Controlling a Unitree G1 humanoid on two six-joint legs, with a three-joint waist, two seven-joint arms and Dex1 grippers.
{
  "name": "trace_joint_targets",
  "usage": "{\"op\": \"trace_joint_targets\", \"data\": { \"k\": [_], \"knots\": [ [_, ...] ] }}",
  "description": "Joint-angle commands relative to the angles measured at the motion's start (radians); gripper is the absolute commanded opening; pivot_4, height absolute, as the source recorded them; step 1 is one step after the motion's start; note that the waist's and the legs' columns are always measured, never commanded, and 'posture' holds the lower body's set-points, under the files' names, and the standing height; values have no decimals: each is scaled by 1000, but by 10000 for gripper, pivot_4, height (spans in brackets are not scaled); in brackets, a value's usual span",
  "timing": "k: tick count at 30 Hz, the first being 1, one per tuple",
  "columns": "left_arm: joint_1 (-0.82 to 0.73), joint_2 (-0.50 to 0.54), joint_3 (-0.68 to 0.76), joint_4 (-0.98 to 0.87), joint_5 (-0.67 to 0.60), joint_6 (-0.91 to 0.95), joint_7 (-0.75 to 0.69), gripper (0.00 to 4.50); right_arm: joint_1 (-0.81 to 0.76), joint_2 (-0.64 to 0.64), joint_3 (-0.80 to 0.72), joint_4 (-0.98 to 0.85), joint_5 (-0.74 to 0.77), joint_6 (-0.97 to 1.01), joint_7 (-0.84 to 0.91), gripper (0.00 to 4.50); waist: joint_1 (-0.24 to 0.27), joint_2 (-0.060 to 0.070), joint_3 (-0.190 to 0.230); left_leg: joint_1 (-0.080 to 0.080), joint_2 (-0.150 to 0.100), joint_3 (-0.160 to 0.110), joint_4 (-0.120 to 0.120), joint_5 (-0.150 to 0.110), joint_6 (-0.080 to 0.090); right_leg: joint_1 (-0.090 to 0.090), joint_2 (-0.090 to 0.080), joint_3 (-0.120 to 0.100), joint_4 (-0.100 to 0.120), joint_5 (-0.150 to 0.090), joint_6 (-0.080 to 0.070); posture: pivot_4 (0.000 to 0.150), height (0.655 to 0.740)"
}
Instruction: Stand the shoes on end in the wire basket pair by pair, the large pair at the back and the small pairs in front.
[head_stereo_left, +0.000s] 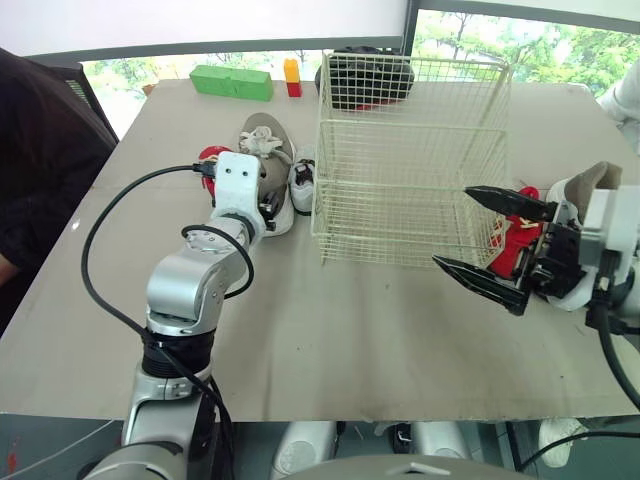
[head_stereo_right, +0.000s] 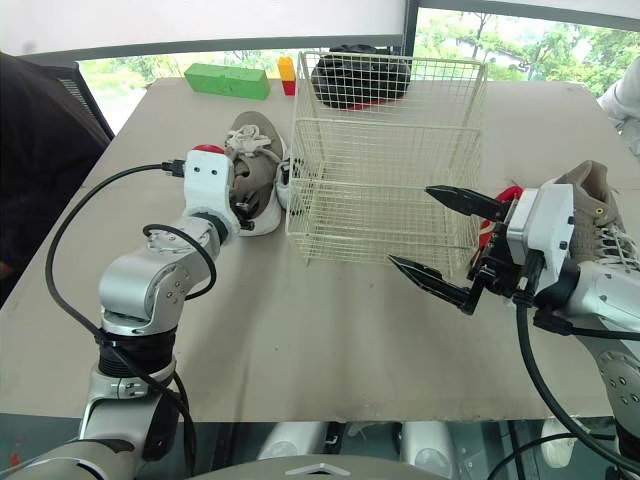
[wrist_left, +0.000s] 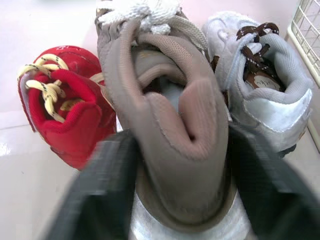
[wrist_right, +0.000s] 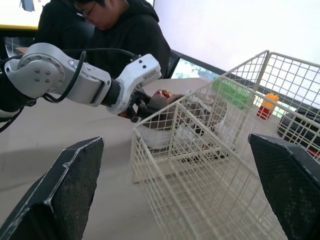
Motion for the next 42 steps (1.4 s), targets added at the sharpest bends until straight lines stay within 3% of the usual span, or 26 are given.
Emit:
{"op": "trace_joint_targets", "data": {
  "k": [1,3,9,18,21,26,30,34,38,42],
  "knots": [
    [-11,-7,15,-21,52,-22,-3,10138,40,-33,-60,-33,15,-33,23,45000,0,0,0,0,0,0,0,0,0,0,0,0,0,0,0,1500,7400],
    [-3,-14,27,-36,63,-20,-8,6995,63,-52,-71,-29,14,-43,41,45000,0,0,0,0,0,0,0,0,0,0,0,0,0,0,0,1500,7400],
    [25,-40,91,-116,83,-55,-6,6634,28,-83,-41,14,-11,-69,56,45000,-5,-1,0,0,0,0,0,0,0,0,0,0,0,0,0,1500,7400],
    [-84,-117,389,-290,-126,-132,-80,6453,-173,-67,67,114,-22,-94,64,45000,-4,-6,2,-2,1,1,1,0,0,-1,0,-1,-1,0,0,1500,7400],
    [-145,-101,423,-273,-235,-289,-244,6453,-292,-68,106,172,-18,-76,56,45000,-2,-6,2,-2,1,2,2,0,0,-1,0,-1,-1,0,0,1500,7400],
    [-182,86,374,-188,-316,-360,-544,6453,-495,-134,179,283,-80,-26,79,45000,-4,-6,2,-2,1,2,3,0,0,0,0,-1,-1,0,0,1500,7400],
    [-172,281,218,-126,-161,-621,-831,6453,-756,-261,220,403,-197,2,89,45000,-21,-4,4,-2,1,3,2,0,0,-1,0,0,-2,0,0,1500,7400],
    [-237,358,118,21,-77,-860,-1023,6453,-1010,-368,301,523,-245,57,208,45000,-25,-2,4,-3,2,4,-1,0,0,-2,0,0,-4,0,-1,1500,7400],
    [-328,360,41,196,-18,-1079,-1170,6453,-1188,-408,473,663,-403,29,363,45000,-35,-1,5,-3,4,6,-2,0,1,-3,2,1,-5,0,-1,1500,7400],
    [-408,337,-20,348,49,-1341,-1272,6453,-1340,-332,632,835,-574,-24,468,45000,-51,-1,5,-3,4,9,-1,-1,2,-4,1,3,-5,0,0,1500,7400]
  ]
}}
